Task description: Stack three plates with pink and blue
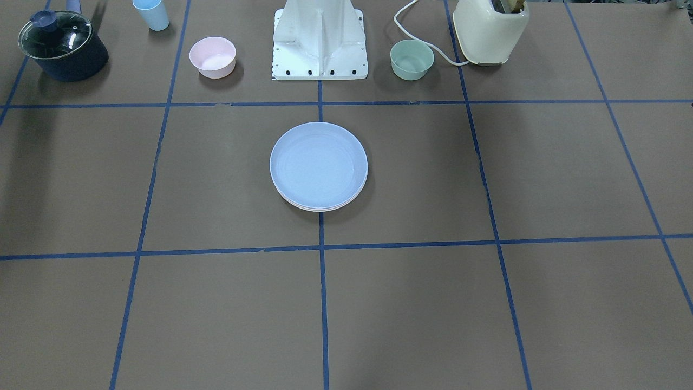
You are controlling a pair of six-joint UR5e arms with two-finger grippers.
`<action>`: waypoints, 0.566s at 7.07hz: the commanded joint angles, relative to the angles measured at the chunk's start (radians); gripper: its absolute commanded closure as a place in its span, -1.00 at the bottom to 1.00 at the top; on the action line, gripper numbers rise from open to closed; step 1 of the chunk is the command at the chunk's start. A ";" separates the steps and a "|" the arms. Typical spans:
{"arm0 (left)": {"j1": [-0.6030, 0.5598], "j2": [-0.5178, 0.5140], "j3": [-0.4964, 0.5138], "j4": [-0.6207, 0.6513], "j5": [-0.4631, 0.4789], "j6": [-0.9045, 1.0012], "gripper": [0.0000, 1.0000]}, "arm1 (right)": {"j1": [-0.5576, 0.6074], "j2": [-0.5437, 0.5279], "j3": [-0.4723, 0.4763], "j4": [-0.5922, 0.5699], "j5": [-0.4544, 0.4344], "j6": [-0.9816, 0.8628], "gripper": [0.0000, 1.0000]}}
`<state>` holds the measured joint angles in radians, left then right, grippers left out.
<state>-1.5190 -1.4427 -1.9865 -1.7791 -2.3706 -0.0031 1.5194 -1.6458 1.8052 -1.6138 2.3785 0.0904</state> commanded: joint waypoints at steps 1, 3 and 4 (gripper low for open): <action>0.000 0.008 0.004 -0.003 0.004 0.002 -0.99 | 0.002 0.007 -0.020 0.000 -0.018 -0.001 -1.00; 0.002 0.002 0.020 0.001 0.016 -0.004 -0.99 | 0.002 0.007 -0.017 -0.002 0.008 0.003 -1.00; 0.002 -0.004 0.047 -0.003 0.014 -0.005 -0.99 | 0.002 0.003 -0.012 0.000 0.049 0.002 -1.00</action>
<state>-1.5174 -1.4399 -1.9643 -1.7797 -2.3579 -0.0064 1.5216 -1.6401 1.7873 -1.6144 2.3884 0.0926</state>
